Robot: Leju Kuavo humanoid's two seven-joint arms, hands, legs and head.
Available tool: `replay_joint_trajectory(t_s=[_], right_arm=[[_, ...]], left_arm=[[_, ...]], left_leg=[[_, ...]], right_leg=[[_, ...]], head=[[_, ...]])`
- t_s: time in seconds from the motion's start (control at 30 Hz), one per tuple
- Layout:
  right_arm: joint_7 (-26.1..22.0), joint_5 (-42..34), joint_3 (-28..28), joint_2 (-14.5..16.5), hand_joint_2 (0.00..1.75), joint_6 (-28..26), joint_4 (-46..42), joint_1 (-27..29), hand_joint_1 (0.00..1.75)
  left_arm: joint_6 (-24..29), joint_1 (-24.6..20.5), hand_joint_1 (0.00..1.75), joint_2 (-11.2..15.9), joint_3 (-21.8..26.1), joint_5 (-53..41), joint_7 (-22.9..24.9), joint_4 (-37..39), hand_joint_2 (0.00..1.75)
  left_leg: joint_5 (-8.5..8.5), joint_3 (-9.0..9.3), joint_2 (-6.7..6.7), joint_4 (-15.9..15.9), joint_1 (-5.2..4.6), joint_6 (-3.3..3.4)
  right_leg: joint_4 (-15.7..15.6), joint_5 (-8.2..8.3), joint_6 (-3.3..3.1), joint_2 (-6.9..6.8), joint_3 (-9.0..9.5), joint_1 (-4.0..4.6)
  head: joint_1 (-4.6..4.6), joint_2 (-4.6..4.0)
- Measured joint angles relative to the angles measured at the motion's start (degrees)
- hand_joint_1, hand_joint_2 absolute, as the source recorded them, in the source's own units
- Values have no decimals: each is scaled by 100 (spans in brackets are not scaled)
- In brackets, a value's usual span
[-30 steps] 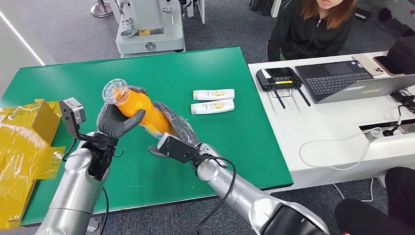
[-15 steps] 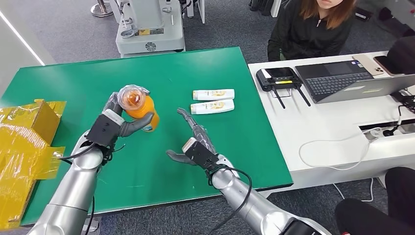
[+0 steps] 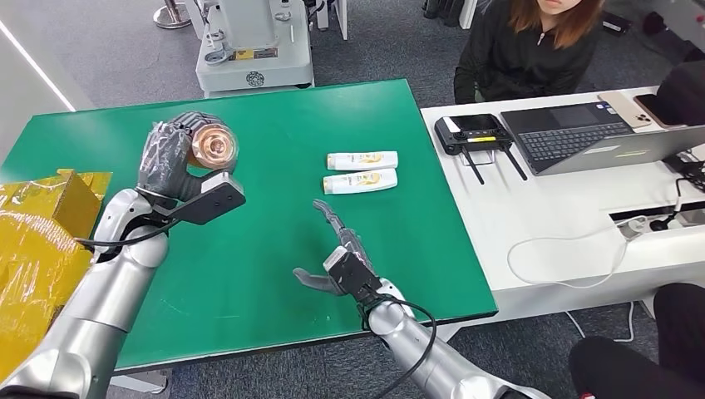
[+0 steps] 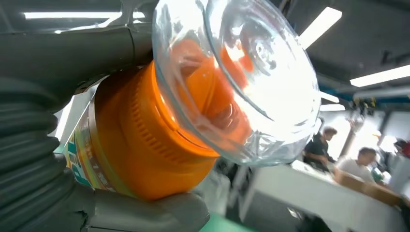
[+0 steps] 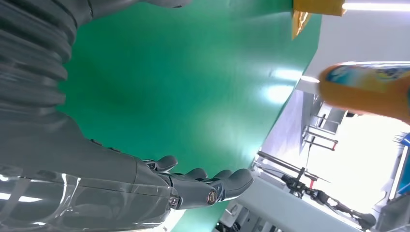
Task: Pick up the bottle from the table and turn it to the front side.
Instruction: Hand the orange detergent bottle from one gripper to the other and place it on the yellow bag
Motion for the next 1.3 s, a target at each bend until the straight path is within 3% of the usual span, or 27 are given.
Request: replay_joint_trajectory(t_s=[0.2,0.5,0.87,1.3], right_arm=[[-24,1,-1,-37,175,1,-127,244,0],[-71,-101,-87,-115,175,-73,-316,493,0],[-55,-62,-481,-213,175,-303,-856,1016,0],[100,-39,-823,-376,175,-432,-1647,1672,0]], left_arm=[[747,-55,175,495,-39,-1158,604,174,175],[550,-374,175,1002,-104,-2354,923,500,175],[268,-975,175,1081,-711,-3406,1443,985,175],[-481,-1167,175,1142,-1005,-3700,1761,1043,175]], left_leg=[[0,0,9,-4,1,-1],[1,-1,7,-3,1,-1],[0,-3,5,-2,-1,-1],[0,-3,9,-3,1,-1]], right_leg=[[1,-1,-1,8,-4,1],[0,0,-1,7,-4,0],[-3,0,-1,5,-4,-1],[-1,0,-1,8,-5,0]], head=[[-1,0],[1,0],[-1,-1],[-1,0]])
